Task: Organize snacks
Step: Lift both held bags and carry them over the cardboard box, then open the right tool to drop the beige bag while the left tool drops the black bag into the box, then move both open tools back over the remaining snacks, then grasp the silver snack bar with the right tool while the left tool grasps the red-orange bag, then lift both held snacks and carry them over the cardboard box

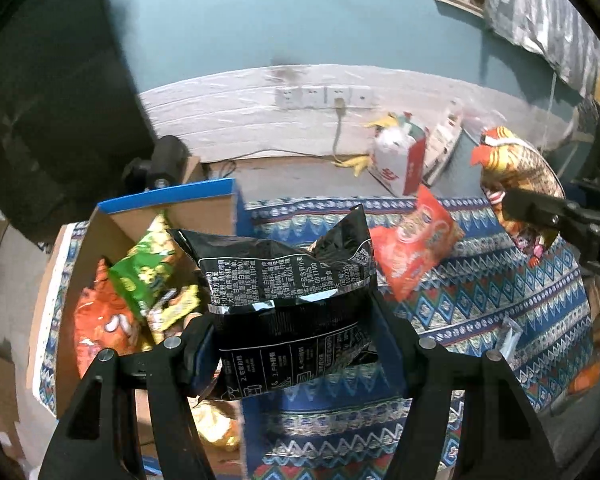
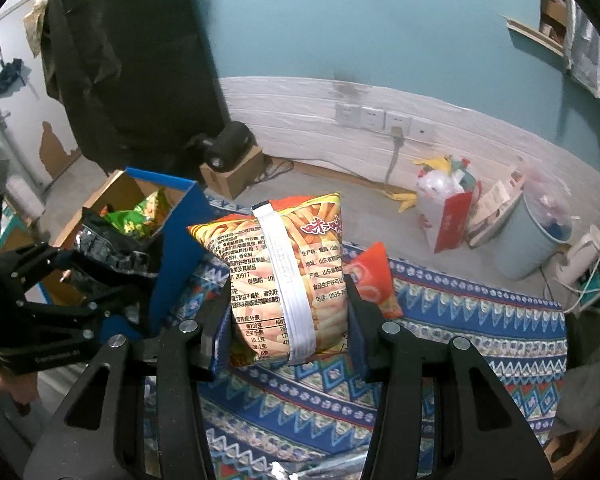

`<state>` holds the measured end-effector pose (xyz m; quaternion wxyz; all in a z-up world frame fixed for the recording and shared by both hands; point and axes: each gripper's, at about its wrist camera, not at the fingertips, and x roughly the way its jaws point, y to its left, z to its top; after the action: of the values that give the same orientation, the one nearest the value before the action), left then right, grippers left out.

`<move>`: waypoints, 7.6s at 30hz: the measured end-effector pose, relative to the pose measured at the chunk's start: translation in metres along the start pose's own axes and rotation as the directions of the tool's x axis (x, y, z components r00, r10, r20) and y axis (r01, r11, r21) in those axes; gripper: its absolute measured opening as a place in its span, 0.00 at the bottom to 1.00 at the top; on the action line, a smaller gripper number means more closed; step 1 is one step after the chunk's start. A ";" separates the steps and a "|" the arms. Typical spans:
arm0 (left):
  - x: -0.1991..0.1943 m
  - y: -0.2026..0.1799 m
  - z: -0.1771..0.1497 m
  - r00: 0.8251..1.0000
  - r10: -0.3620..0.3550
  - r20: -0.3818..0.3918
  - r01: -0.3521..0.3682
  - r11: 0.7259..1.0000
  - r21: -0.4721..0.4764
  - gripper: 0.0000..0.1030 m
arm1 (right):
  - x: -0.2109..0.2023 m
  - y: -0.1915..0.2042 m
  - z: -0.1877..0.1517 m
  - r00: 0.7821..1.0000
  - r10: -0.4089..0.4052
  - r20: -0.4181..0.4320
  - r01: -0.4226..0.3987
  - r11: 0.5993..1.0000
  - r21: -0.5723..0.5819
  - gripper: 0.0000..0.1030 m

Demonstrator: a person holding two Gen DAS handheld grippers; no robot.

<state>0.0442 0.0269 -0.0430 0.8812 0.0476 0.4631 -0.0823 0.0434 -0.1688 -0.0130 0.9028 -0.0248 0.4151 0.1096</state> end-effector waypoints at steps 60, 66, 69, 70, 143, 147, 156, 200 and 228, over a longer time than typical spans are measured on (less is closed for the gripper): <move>-0.008 0.174 -0.076 0.983 0.165 -0.076 -0.181 0.923 -0.339 0.79 | 0.095 0.178 0.029 0.966 0.195 -0.167 -0.213 0.972 -0.099 0.72; -0.009 0.137 -0.073 0.991 0.122 -0.045 -0.130 0.952 -0.278 0.79 | 0.077 0.142 0.010 0.975 0.142 -0.173 -0.154 0.986 -0.060 0.72; -0.008 0.117 -0.071 0.992 0.114 -0.049 -0.122 0.966 -0.230 0.79 | 0.069 0.121 0.001 0.978 0.109 -0.177 -0.116 0.993 -0.028 0.72; -0.009 0.110 -0.070 0.993 0.113 -0.044 -0.120 0.968 -0.218 0.79 | 0.065 0.114 -0.003 0.979 0.100 -0.178 -0.103 0.995 -0.012 0.72; 0.137 -0.098 0.011 0.987 -0.075 -0.139 0.090 0.991 0.103 0.83 | 0.066 -0.163 -0.108 0.961 -0.201 -0.190 0.260 0.892 0.370 0.26; 0.148 -0.107 0.028 0.986 -0.099 -0.131 0.119 0.981 0.156 0.84 | 0.059 -0.172 -0.112 0.966 -0.191 -0.173 0.246 0.886 0.394 0.26; 0.176 -0.145 0.046 0.972 -0.133 -0.193 0.187 0.936 0.297 0.86 | 0.064 -0.197 -0.101 0.975 -0.158 -0.154 0.211 0.874 0.438 0.26; 0.146 -0.164 0.032 0.995 -0.085 -0.044 0.096 0.913 0.396 0.47 | 0.045 -0.186 -0.074 0.982 -0.163 -0.096 0.188 0.892 0.410 0.27; 0.021 -0.026 0.026 0.996 -0.043 0.074 0.038 0.997 0.068 0.47 | 0.028 -0.062 -0.013 0.997 -0.073 0.001 0.072 0.973 0.220 0.27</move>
<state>0.0722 -0.0052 -0.0459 0.8940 0.0646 0.4276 -0.1171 0.0652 -0.2262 -0.0458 0.9052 0.0605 0.4195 0.0301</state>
